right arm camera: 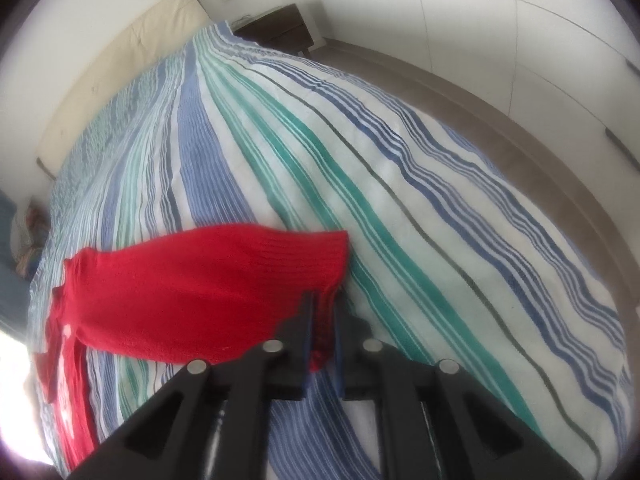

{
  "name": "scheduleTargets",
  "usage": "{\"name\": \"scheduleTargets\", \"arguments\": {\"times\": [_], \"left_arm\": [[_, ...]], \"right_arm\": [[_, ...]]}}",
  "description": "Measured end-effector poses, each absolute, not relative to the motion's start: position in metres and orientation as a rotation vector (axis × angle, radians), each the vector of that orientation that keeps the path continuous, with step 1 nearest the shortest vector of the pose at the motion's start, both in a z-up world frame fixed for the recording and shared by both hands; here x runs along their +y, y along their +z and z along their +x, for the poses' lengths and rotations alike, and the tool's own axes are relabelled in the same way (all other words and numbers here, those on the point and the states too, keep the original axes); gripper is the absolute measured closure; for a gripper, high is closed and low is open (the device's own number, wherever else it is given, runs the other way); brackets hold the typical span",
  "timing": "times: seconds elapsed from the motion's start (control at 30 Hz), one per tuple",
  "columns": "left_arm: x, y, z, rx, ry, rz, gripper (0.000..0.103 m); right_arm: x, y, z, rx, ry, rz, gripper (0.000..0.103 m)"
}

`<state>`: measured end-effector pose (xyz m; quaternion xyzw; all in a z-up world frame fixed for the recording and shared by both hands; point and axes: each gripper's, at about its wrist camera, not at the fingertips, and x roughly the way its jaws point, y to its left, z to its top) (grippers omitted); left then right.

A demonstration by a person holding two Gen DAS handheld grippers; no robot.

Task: Fold small clothes

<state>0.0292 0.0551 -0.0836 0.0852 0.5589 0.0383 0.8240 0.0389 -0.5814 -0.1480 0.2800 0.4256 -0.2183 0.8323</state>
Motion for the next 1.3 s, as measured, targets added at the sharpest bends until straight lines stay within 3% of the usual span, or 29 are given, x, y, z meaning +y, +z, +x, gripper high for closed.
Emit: {"name": "scheduleTargets", "arguments": {"times": [0.2, 0.3, 0.47, 0.57, 0.67, 0.73, 0.77, 0.83, 0.97, 1.1, 1.2, 1.3], "left_arm": [[0.066, -0.059, 0.081, 1.051, 0.047, 0.191, 0.03], [0.041, -0.057, 0.134, 0.997, -0.089, 0.251, 0.021], [-0.054, -0.095, 0.201, 0.955, -0.319, 0.629, 0.023], [-0.087, -0.124, 0.246, 0.971, -0.357, 0.709, 0.025], [-0.098, -0.157, 0.292, 1.079, -0.337, 0.678, 0.038], [-0.096, -0.174, 0.308, 1.143, -0.333, 0.604, 0.065], [-0.092, -0.177, 0.313, 1.166, -0.334, 0.553, 0.097], [-0.081, -0.168, 0.314, 1.151, -0.321, 0.457, 0.1], [-0.009, -0.104, 0.304, 1.035, -0.308, 0.159, 0.1], [0.135, -0.052, 0.288, 0.943, -0.08, -0.16, 0.1], [0.246, -0.059, 0.273, 0.93, 0.243, -0.252, 0.1], [0.326, -0.102, 0.254, 1.007, 0.488, -0.296, 0.101]], "right_arm": [[-0.565, -0.11, 0.003, 0.887, -0.549, 0.545, 0.059], [-0.533, -0.083, -0.011, 0.84, -0.511, 0.449, 0.055], [-0.458, -0.08, -0.011, 0.837, -0.354, 0.426, 0.05], [-0.412, -0.091, -0.007, 0.864, -0.243, 0.459, 0.05], [-0.37, -0.098, -0.006, 0.88, -0.154, 0.452, 0.05], [-0.346, -0.104, -0.007, 0.896, -0.097, 0.433, 0.05], [-0.335, -0.107, -0.008, 0.905, -0.077, 0.419, 0.05], [-0.318, -0.114, -0.011, 0.921, -0.048, 0.391, 0.05], [-0.306, -0.117, -0.021, 0.914, -0.042, 0.338, 0.05], [-0.309, -0.113, -0.027, 0.88, -0.051, 0.319, 0.05], [-0.31, -0.112, -0.027, 0.868, -0.052, 0.324, 0.05], [-0.304, -0.111, -0.025, 0.864, -0.042, 0.315, 0.05]]}}
